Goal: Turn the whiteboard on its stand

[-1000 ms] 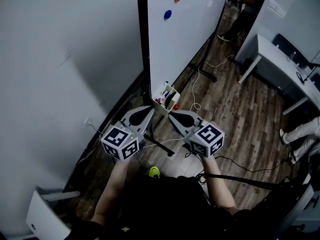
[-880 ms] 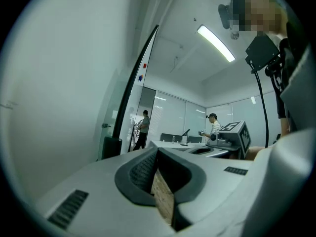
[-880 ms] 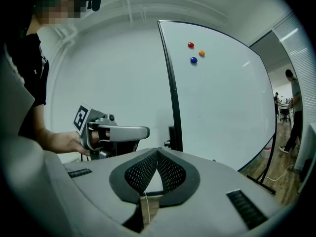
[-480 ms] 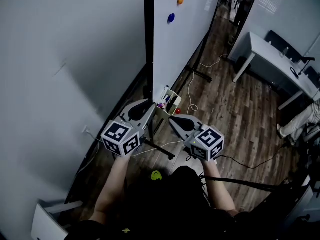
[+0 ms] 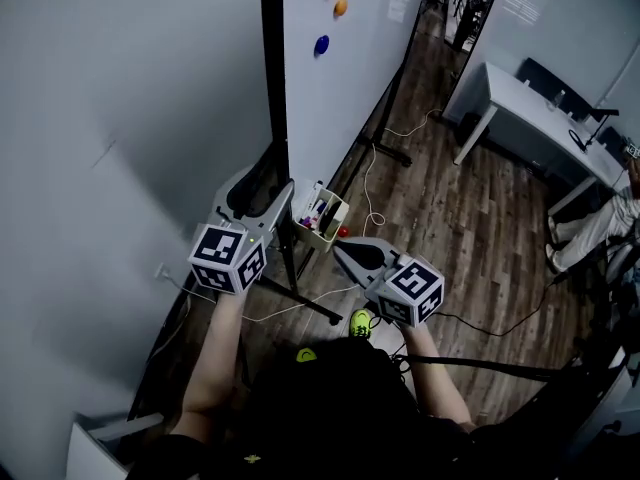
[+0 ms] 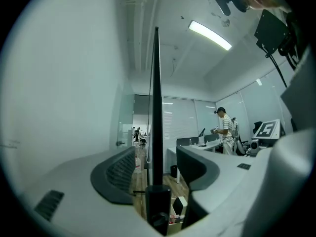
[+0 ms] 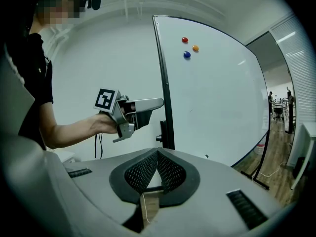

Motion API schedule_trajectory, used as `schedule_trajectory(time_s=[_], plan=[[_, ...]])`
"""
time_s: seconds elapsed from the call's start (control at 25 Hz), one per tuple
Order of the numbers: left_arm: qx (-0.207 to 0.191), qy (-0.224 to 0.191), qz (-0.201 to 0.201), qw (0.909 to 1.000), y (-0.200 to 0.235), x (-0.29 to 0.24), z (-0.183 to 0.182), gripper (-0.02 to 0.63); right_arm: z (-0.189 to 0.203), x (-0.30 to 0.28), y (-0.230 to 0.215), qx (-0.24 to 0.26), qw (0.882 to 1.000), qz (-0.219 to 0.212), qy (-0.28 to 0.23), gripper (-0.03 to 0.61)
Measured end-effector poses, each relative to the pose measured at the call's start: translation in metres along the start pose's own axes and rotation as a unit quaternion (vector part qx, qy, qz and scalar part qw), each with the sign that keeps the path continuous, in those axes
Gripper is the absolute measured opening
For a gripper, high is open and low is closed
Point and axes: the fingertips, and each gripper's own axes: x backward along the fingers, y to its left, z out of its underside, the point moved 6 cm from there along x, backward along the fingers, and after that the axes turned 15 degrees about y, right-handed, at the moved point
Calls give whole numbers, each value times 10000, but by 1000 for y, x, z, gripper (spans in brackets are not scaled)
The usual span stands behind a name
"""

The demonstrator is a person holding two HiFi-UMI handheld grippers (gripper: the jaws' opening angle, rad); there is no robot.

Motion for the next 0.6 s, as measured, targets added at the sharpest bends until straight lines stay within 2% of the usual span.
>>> schedule_trajectory(time_s=[0.16,0.6], plan=[[-90,9,-71,9999,5,-14,-13,264,-6,5,-13,33,10000,19,-22,-3],[-270,136,-7,9995,5,-49,-24,264,0,13,-39,-169,9996,219,-27,-3]])
